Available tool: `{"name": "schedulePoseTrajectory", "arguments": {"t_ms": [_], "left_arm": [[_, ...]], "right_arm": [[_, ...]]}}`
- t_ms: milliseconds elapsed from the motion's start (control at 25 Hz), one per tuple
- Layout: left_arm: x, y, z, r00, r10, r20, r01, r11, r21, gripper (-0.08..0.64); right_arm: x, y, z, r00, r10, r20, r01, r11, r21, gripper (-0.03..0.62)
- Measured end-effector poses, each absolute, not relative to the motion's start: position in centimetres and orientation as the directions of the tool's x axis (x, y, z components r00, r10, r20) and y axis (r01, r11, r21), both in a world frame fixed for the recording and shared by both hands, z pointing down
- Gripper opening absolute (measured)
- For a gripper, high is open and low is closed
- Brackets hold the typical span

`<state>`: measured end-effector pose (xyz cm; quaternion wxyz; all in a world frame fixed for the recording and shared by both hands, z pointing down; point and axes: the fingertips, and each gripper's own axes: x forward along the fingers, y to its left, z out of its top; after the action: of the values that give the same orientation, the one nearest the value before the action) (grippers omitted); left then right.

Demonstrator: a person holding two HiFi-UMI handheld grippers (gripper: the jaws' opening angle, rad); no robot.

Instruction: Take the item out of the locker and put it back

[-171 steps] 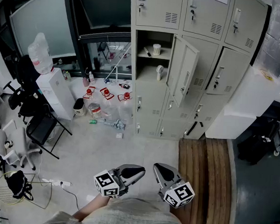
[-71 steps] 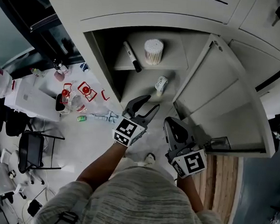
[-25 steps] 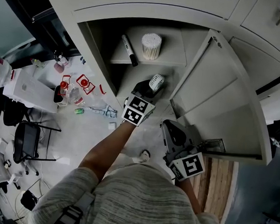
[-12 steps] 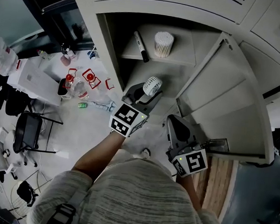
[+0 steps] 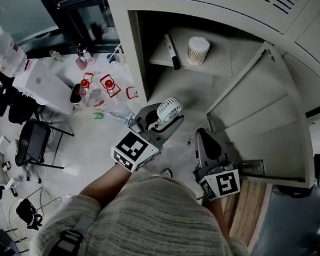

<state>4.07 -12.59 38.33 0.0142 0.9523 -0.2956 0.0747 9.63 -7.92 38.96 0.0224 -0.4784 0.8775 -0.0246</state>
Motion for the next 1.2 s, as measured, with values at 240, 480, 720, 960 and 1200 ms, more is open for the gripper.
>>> {"name": "schedulePoseTrajectory", "arguments": {"t_ms": [240,480,720,960,1200], "left_arm": [[3.4,-11.0,37.3,0.817,-0.559,0.144,-0.563,-0.826,-0.013,0.146],[2.9,-10.5,37.0,0.813,-0.565,0.136,-0.568,-0.823,-0.024,0.146],[2.7,-10.5,36.9,0.813,-0.565,0.141,-0.568,-0.823,-0.021,0.146],[2.8,-10.7,37.4,0.813,-0.562,0.149,-0.567,-0.824,-0.013,0.146],[2.8,-11.7,38.4,0.802,-0.573,0.168,-0.578,-0.816,-0.028,0.146]], "right_arm": [[9.1,-7.9,39.0,-0.546,-0.837,-0.008,-0.834,0.545,-0.083,0.026],[8.8,-7.9,38.9,-0.557,-0.830,-0.020,-0.827,0.557,-0.075,0.026],[8.5,-7.7,38.9,-0.561,-0.828,-0.019,-0.825,0.561,-0.073,0.026],[8.5,-7.8,38.9,-0.559,-0.829,-0.024,-0.826,0.559,-0.077,0.026],[8.5,-7.6,39.1,-0.563,-0.826,-0.019,-0.824,0.563,-0.066,0.026]]}}
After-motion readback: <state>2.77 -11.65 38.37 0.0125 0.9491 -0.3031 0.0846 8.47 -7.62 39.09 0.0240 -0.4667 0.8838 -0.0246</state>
